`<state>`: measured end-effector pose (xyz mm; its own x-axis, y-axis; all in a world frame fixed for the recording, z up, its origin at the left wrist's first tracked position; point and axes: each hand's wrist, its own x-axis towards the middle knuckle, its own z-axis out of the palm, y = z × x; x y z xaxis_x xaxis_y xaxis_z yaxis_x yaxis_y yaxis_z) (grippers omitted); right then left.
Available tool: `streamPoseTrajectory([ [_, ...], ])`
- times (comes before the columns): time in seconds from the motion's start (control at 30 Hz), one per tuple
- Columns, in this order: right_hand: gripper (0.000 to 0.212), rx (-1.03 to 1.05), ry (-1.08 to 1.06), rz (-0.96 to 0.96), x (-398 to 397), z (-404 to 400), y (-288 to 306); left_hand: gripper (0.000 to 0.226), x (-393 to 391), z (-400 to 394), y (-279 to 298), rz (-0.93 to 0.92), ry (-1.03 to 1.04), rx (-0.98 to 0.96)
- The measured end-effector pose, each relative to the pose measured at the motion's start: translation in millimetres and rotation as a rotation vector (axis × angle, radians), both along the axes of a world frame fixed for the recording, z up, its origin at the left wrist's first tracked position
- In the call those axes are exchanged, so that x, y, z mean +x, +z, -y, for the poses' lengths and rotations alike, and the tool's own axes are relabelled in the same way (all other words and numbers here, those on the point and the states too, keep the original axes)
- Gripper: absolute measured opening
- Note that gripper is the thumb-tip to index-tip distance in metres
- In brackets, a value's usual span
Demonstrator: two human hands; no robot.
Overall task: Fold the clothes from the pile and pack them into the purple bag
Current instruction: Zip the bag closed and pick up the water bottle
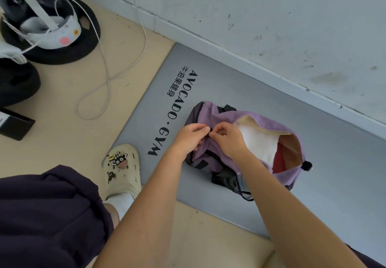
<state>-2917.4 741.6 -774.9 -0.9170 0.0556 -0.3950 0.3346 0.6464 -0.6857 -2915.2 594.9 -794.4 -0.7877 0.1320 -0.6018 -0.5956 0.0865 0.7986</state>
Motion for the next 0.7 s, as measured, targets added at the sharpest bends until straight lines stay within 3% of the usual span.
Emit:
streamPoseTrajectory([
  [0.13,0.006,-0.126,-0.041,-0.107,3,-6,27,0.018,-6,-2,13,-0.01,-0.065,0.042],
  [0.27,0.008,-0.073,-0.036,-0.218,6,-11,45,0.011,-17,3,24,-0.042,-0.076,0.168],
  [0.6,0.009,-0.222,-0.208,0.086,-2,6,44,0.012,-14,9,17,-0.113,0.071,0.144],
  [0.7,0.013,-0.171,-0.193,0.078,1,4,44,0.018,-15,13,14,-0.183,0.059,0.061],
])
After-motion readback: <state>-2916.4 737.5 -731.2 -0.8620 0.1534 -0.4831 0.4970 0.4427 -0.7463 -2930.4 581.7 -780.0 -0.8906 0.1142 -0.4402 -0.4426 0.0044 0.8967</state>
